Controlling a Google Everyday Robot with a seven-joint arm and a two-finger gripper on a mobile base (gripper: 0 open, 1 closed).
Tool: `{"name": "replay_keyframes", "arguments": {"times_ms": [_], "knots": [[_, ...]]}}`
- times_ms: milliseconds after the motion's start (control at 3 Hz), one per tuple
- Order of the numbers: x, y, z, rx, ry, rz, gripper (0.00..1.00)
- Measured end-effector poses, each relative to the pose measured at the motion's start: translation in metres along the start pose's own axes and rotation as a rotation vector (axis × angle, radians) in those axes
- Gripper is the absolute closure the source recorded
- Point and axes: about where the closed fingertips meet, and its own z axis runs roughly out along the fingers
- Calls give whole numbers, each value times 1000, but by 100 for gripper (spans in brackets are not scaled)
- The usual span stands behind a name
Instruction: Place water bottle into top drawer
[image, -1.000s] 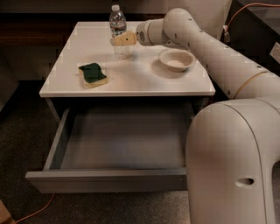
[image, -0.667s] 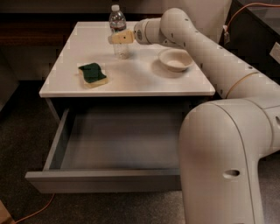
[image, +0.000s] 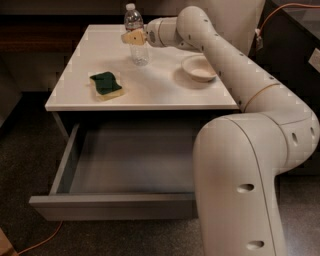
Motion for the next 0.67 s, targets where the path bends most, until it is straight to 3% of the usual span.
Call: {"name": "replay_keyframes", "arguments": {"times_ms": [333, 667], "knots": [[-6, 13, 2, -33, -12, -13, 56], [-19, 23, -17, -39, -49, -36, 78]]}}
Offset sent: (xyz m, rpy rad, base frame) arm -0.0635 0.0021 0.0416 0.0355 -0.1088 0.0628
